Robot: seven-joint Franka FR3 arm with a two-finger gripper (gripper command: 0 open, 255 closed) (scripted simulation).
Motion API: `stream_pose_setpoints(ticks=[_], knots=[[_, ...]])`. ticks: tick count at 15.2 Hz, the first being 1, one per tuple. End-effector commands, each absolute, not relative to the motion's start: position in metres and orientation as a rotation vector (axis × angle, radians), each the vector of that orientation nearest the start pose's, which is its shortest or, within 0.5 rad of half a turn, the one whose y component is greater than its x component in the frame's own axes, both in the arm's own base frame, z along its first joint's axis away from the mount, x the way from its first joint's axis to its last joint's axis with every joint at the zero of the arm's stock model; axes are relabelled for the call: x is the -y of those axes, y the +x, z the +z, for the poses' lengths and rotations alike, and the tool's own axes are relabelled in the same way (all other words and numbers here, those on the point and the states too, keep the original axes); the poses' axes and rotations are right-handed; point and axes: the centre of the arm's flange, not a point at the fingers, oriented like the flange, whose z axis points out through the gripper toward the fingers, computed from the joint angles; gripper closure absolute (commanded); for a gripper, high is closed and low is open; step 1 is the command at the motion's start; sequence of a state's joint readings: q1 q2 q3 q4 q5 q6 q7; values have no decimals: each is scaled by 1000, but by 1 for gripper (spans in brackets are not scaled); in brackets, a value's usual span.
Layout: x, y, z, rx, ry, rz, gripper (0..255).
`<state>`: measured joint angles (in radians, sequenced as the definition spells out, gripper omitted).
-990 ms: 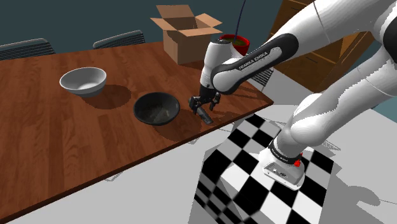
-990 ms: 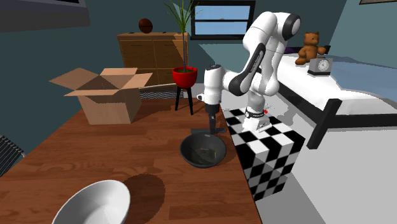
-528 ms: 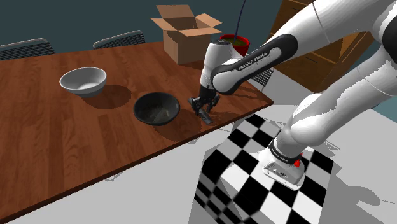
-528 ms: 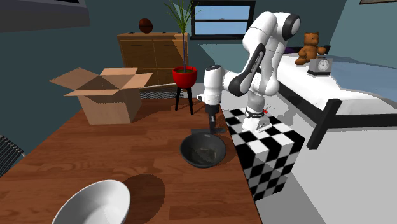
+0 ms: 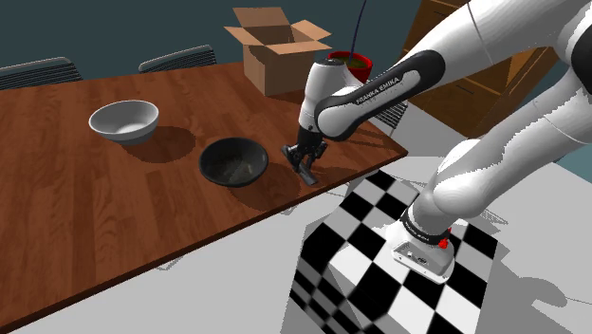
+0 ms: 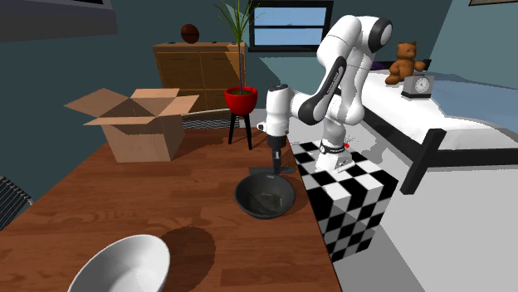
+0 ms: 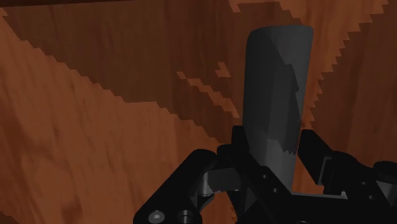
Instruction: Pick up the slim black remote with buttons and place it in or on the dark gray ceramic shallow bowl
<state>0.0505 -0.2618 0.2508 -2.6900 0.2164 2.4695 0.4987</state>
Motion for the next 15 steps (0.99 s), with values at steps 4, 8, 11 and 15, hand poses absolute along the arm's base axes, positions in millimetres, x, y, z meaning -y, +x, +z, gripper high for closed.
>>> stream_pose_setpoints(ticks=[4,8,11,15], knots=[[-116,387,331,-563,-3008,-7,255],[-116,387,352,-563,-3008,-7,255],[-116,387,367,-563,-3008,-7,255],[-116,387,389,-563,-3008,-7,255]])
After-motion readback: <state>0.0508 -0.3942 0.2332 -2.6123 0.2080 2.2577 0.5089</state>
